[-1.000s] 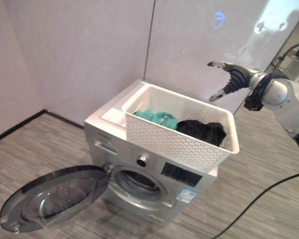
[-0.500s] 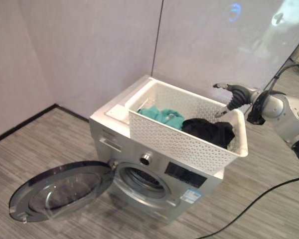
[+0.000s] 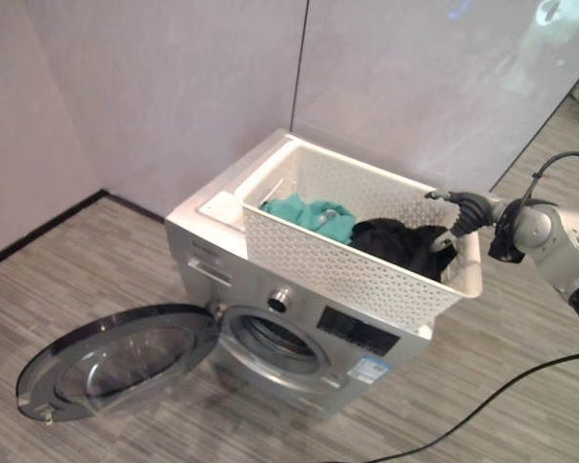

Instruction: Grab the laundry basket,head to the washer,open it,put in the laundry and shut it.

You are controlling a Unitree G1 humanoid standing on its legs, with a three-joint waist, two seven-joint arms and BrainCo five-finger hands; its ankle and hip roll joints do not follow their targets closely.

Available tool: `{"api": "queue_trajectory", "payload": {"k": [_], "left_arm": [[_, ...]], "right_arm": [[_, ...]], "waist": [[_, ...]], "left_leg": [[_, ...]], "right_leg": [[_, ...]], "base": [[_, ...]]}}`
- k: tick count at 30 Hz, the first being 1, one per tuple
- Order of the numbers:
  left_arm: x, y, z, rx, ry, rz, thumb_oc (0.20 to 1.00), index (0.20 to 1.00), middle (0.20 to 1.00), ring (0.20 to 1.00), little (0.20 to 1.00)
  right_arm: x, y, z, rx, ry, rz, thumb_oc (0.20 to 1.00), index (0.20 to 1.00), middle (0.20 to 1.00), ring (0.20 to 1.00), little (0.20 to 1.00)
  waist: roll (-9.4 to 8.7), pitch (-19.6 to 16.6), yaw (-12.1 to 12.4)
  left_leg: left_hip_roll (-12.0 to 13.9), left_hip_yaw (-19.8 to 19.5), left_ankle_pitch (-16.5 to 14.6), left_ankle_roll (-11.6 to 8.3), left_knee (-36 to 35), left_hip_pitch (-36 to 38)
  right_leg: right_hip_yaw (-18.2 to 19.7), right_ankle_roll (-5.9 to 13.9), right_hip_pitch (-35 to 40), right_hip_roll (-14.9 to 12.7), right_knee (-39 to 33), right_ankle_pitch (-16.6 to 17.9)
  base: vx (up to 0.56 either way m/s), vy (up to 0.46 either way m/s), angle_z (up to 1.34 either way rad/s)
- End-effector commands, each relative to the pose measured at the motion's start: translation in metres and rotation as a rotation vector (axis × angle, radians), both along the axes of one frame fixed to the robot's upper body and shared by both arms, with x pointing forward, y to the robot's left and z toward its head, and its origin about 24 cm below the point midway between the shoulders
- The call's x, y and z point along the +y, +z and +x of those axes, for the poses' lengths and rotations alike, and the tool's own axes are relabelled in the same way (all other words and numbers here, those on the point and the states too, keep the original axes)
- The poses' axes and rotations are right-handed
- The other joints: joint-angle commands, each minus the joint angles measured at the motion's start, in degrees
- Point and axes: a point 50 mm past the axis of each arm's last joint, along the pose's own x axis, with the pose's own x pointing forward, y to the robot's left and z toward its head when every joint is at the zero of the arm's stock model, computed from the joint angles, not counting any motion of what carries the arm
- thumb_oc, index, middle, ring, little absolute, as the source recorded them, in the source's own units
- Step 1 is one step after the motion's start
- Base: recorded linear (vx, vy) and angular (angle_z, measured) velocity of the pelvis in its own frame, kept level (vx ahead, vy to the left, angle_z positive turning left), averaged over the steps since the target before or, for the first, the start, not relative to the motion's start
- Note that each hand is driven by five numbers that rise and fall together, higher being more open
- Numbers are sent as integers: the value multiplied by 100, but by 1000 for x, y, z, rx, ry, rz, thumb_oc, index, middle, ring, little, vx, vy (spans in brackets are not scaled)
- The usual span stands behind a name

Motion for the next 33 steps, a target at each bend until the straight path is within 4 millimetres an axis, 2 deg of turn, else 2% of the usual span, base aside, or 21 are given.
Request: {"api": "queue_trajectory", "payload": {"k": [1,9,18,19,25,28,29,33], "left_arm": [[1,0,1,-1,-10,-9,1000,1000,1000,1000,1000],[2,1,3,-2,-13,-1,1000,1000,1000,1000,1000],[4,4,24,-69,-20,11,1000,1000,1000,1000,1000],[2,4,31,-91,-26,6,1000,1000,1000,1000,1000],[-1,4,36,-101,-31,-1,1000,1000,1000,1000,1000],[0,4,34,-94,-28,0,1000,1000,1000,1000,1000],[0,4,32,-86,-20,1,1000,1000,1000,1000,1000],[2,4,28,-68,-10,8,1000,1000,1000,1000,1000]], "right_arm": [[-5,32,5,-86,-26,-44,1000,1000,1000,1000,1000],[5,27,10,-73,0,-45,1000,1000,1000,1000,1000],[19,21,21,-30,21,-77,1000,1000,1000,1000,1000],[25,15,22,7,35,-82,1000,1000,1000,1000,1000],[28,2,25,47,26,-82,1000,1000,1000,1000,1000],[29,3,27,48,22,-79,1000,1000,1000,1000,1000],[29,4,28,44,15,-76,200,200,200,200,200],[30,7,30,28,7,-65,200,200,200,200,200]], "waist": [[-161,80,223],[-214,281,283],[-281,494,381],[-304,568,407],[-299,667,447],[-298,674,442],[-288,664,438],[-275,610,418]], "left_leg": [[235,246,-724,198,243,348],[267,161,-689,162,298,178],[308,56,-634,129,350,-61],[316,11,-612,123,361,-129],[323,-57,-555,118,340,-233],[327,-67,-538,116,327,-254],[322,-74,-527,118,315,-258],[327,-67,-530,120,268,-200]], "right_leg": [[256,427,-447,-488,147,135],[208,383,-542,-431,174,102],[148,348,-642,-376,146,103],[123,334,-678,-357,145,99],[85,320,-723,-333,127,103],[82,316,-733,-328,106,114],[87,315,-734,-324,96,114],[98,301,-697,-306,80,100]], "base": [[0,0,0],[-3,-34,9],[-3,-18,2],[-13,-35,9],[-7,-18,9],[0,0,0],[2,-1,4],[0,0,0]]}}
